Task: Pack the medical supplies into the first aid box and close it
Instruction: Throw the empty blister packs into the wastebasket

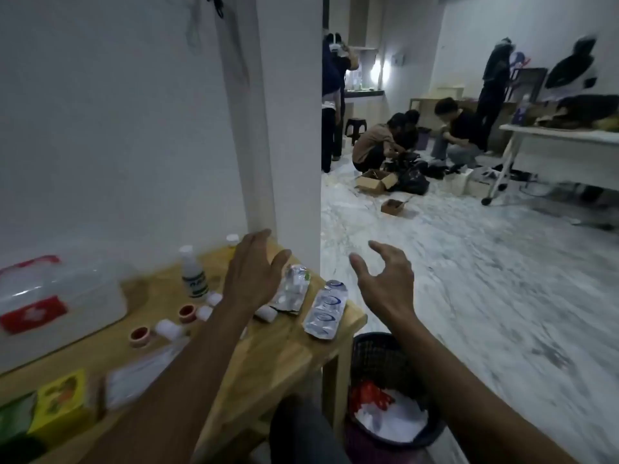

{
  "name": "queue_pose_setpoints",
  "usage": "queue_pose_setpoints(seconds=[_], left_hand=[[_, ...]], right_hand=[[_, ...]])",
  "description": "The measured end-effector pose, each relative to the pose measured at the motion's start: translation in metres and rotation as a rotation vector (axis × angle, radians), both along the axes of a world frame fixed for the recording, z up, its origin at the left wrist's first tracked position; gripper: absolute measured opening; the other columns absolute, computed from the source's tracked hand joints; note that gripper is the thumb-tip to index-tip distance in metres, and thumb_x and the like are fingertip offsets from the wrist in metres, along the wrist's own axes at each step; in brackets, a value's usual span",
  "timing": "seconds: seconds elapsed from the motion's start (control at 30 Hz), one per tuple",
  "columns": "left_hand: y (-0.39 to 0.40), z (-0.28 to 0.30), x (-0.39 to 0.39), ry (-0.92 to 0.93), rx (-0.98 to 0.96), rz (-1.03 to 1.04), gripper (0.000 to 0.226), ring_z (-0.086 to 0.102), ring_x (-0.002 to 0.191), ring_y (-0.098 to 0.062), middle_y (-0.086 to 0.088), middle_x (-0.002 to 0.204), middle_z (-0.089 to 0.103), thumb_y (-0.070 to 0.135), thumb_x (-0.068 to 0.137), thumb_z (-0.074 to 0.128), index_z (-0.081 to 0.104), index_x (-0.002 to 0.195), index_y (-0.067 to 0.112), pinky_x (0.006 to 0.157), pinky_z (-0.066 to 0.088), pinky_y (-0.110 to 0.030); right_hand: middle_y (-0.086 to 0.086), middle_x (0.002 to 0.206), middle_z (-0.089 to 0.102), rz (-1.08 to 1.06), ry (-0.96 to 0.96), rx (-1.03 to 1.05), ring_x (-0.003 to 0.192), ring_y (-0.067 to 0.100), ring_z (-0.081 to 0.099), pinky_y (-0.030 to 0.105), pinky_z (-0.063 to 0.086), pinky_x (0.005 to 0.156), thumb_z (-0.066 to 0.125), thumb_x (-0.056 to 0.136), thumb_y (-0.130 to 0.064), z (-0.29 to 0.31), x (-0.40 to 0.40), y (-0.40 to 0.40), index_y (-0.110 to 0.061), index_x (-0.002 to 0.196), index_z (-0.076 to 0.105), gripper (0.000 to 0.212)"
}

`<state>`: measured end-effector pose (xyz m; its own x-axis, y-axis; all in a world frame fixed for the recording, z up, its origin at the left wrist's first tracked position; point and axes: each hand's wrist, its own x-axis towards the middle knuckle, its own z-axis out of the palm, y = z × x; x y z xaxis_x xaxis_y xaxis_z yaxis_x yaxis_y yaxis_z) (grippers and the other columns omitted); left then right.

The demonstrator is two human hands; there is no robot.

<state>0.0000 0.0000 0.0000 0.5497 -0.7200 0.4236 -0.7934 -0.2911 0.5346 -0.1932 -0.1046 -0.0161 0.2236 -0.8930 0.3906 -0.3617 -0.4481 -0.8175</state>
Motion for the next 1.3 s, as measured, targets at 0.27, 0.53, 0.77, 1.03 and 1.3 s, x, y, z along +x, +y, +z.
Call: queue_pose_setpoints(seconds=[0.27, 0.53, 0.77, 1.03, 1.3], left_hand=[[-0.054, -0.051, 0.020, 0.108, 0.209, 0.066, 0.052, 0.047, 0.129, -0.030, -0.016, 0.140, 0.050, 0.034, 0.093, 0.059, 0.051, 0.137, 0.007, 0.104, 0.032, -0.033], [-0.073, -0.065, 0.026, -0.008, 0.234, 0.051, 0.032, 0.061, 0.109, -0.029, -0.010, 0.121, 0.065, 0.027, 0.091, 0.061, 0.068, 0.118, 0.012, 0.087, 0.049, -0.038], [-0.074, -0.064, 0.026, -0.030, 0.148, 0.088, 0.012, 0.065, 0.088, -0.021, -0.004, 0.103, 0.071, 0.026, 0.084, 0.073, 0.074, 0.090, 0.016, 0.068, 0.049, -0.031], [-0.072, -0.047, 0.016, 0.078, 0.098, 0.036, 0.017, 0.059, 0.084, -0.017, 0.002, 0.092, 0.067, 0.032, 0.082, 0.074, 0.065, 0.077, 0.019, 0.072, 0.046, -0.033], [-0.105, -0.023, -0.034, 0.113, -0.063, -0.108, 0.019, 0.064, 0.090, -0.022, -0.004, 0.091, 0.071, 0.029, 0.082, 0.074, 0.068, 0.082, 0.010, 0.077, 0.043, -0.032]], right_hand=[[0.000, 0.137, 0.054, 0.058, 0.043, 0.227, 0.130, 0.018, 0.044, 0.022, 0.028, 0.099, 0.071, 0.084, -0.046, -0.065, 0.020, -0.022, -0.019, 0.122, 0.067, 0.046], [-0.004, 0.136, 0.055, 0.089, -0.059, 0.301, 0.129, 0.016, 0.045, 0.039, 0.039, 0.106, 0.070, 0.083, -0.049, -0.081, 0.029, -0.022, -0.023, 0.103, 0.074, 0.033], [-0.004, 0.130, 0.061, 0.066, -0.124, 0.292, 0.123, 0.011, 0.050, 0.039, 0.043, 0.102, 0.073, 0.083, -0.044, -0.081, 0.033, -0.017, -0.028, 0.085, 0.073, 0.016], [-0.006, 0.122, 0.065, 0.039, -0.183, 0.256, 0.113, 0.006, 0.054, 0.029, 0.040, 0.098, 0.074, 0.083, -0.040, -0.064, 0.016, -0.028, -0.022, 0.082, 0.073, 0.017], [-0.005, 0.120, 0.067, -0.112, -0.249, 0.125, 0.113, 0.007, 0.058, 0.044, 0.049, 0.097, 0.075, 0.083, -0.038, -0.041, -0.044, -0.076, -0.024, 0.085, 0.076, 0.014]])
